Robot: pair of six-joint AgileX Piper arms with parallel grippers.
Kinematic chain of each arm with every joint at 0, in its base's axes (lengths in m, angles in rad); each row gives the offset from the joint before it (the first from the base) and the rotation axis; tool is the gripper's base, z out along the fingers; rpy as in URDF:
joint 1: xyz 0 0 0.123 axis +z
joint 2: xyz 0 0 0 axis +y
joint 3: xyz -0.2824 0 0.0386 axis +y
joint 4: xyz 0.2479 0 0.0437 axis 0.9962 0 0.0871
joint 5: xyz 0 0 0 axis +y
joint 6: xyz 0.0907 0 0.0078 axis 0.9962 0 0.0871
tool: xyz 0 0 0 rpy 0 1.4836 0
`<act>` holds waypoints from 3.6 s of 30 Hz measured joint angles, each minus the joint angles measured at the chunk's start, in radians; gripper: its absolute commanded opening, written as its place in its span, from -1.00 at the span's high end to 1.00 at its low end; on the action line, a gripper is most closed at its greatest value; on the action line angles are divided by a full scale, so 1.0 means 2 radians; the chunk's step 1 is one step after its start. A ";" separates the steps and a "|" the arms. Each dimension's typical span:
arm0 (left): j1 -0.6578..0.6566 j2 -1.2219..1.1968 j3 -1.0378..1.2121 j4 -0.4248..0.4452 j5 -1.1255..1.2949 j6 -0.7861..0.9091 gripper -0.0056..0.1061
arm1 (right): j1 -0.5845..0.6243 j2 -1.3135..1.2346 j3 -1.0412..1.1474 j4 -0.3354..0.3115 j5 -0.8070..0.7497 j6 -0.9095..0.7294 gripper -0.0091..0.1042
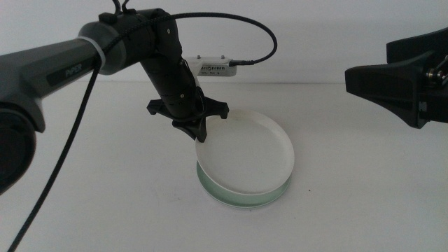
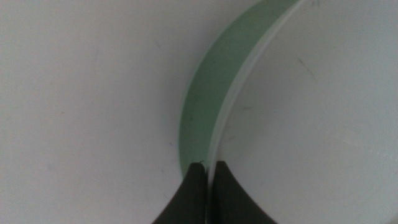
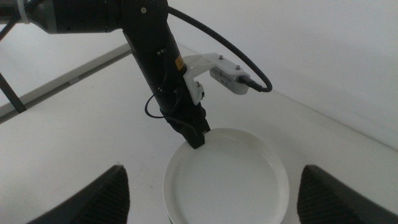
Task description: Stack the three bowls on top of each other.
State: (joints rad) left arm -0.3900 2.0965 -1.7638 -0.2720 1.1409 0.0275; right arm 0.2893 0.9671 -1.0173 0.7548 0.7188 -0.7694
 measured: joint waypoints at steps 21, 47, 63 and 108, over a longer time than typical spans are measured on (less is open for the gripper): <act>0.000 0.007 0.000 0.027 0.005 0.002 -0.74 | 0.000 0.000 0.000 0.000 0.000 0.000 -0.76; 0.138 -0.586 0.411 0.069 -0.301 -0.033 -0.78 | 0.000 0.000 0.000 0.000 0.000 0.000 -0.76; 0.140 -0.592 0.414 0.070 -0.309 -0.029 -0.78 | -0.006 -0.001 0.000 -0.029 -0.035 0.019 -0.77; 0.140 -0.746 0.517 0.084 -0.348 -0.029 -0.78 | -0.126 -0.328 0.341 -0.343 -0.216 0.420 -0.80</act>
State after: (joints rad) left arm -0.1107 0.6048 -0.7301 -0.1039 0.4441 -0.0311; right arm 0.0383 0.3111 -0.3353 0.0688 0.2864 0.0698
